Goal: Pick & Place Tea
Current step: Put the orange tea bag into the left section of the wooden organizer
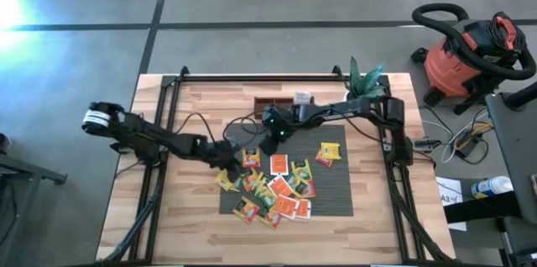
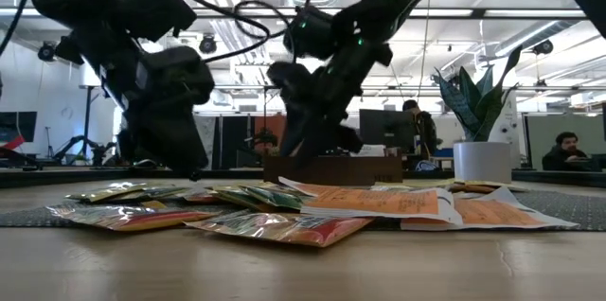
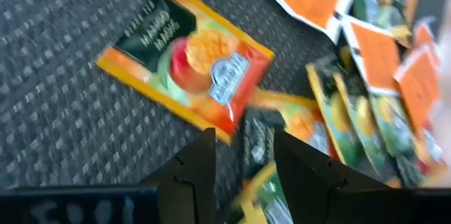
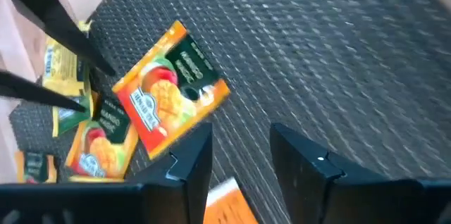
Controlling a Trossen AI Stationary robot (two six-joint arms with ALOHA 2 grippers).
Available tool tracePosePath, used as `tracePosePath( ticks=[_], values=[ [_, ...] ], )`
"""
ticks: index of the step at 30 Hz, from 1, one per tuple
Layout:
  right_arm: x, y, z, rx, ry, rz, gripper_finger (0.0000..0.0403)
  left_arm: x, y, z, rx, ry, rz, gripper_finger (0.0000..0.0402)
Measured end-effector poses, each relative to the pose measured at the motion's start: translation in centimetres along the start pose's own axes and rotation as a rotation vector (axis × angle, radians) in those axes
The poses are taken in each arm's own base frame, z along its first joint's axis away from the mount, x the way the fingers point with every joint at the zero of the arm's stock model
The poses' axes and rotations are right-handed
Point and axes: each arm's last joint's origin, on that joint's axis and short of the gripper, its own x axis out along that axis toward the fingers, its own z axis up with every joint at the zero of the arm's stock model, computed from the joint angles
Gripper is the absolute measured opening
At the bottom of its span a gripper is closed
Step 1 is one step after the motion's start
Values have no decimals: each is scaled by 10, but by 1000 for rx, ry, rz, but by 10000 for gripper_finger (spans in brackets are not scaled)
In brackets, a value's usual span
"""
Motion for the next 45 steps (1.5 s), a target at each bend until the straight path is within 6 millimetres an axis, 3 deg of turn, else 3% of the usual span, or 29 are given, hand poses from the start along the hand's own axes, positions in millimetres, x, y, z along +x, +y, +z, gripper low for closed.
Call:
tracePosePath(
  ticks=[5, 16, 38, 45],
  values=[
    [15, 2, -2, 24, -6, 16, 132, 12, -2, 4, -1, -25, 58, 138],
    [21, 2, -3, 25, -13, 20, 140, 33, 3, -2, -1, -13, 96, 138],
    [26, 2, -3, 90, 7, 76, 145, 35, 3, 0, 16, -61, 72, 138],
    [37, 5, -7, 98, 27, 126, 116, 35, 3, 0, 14, -78, 75, 138]
  ],
)
